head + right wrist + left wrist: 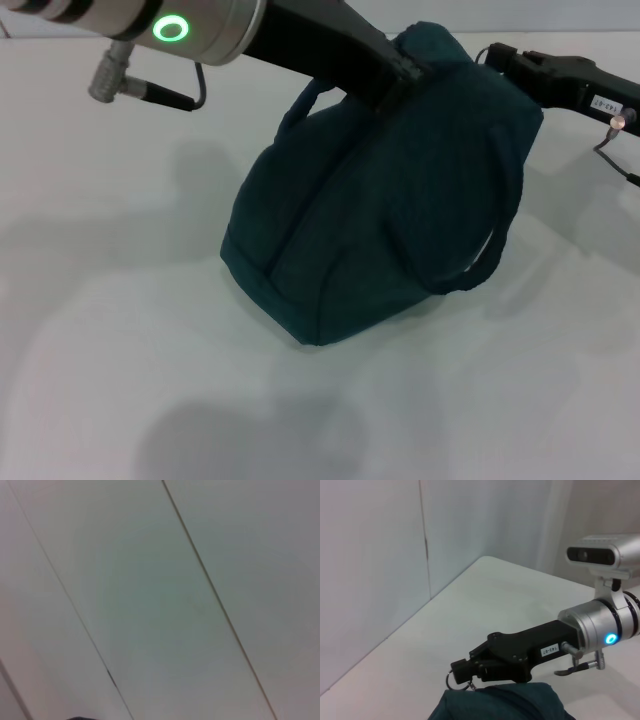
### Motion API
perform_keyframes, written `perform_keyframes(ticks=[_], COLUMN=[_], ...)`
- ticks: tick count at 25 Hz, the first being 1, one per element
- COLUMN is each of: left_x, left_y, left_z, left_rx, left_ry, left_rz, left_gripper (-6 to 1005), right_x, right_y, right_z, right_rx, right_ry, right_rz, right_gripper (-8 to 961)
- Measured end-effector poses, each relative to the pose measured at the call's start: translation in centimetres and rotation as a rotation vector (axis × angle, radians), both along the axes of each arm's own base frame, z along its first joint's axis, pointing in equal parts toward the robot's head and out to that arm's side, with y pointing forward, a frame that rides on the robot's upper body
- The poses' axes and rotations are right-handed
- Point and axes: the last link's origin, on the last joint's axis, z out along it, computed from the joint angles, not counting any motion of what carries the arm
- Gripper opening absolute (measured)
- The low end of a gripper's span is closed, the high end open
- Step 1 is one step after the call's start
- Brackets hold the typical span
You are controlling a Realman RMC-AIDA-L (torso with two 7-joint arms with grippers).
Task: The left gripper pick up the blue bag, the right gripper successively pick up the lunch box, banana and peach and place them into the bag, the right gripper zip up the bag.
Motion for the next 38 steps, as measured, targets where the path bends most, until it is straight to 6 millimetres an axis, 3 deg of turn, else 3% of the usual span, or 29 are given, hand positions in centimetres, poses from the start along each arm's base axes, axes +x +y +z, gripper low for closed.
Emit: perform_keyframes(ticks=[4, 10, 20, 27, 31, 34, 38], left_x=[-0.5, -2.7, -5.1, -5.9, -6.8, -7.8, -10.4], left_y=[0.5, 2.9, 5.0, 4.7, 4.2, 3.3, 0.7], left_z=[-0.1, -0.3, 0.8, 1.0, 2.4, 3.6, 4.4], left_rx=[0.003, 0.029, 0.038, 0.031, 0.055, 0.062, 0.068], left_ry=[-0.003, -0.021, -0.101, -0.157, -0.260, -0.348, -0.396], left_rz=[0.013, 0.062, 0.109, 0.084, 0.048, 0.005, -0.094], left_gripper=[24, 20, 28, 34, 171, 297, 513], right_x=[0.1, 0.4, 1.4, 1.6, 1.6, 1.7, 1.6], right_y=[0.0, -0.9, -2.3, -3.3, -4.0, -4.9, -7.2], right_z=[0.4, 1.4, 1.7, 1.9, 2.4, 3.3, 4.3], right_rx=[0.017, 0.057, 0.063, 0.049, 0.044, 0.047, 0.008], right_ry=[0.018, 0.075, 0.098, 0.120, 0.144, 0.151, 0.121], right_rz=[-0.006, 0.022, 0.039, 0.064, 0.097, 0.139, 0.273], right_gripper=[133, 134, 357, 628, 815, 877, 871])
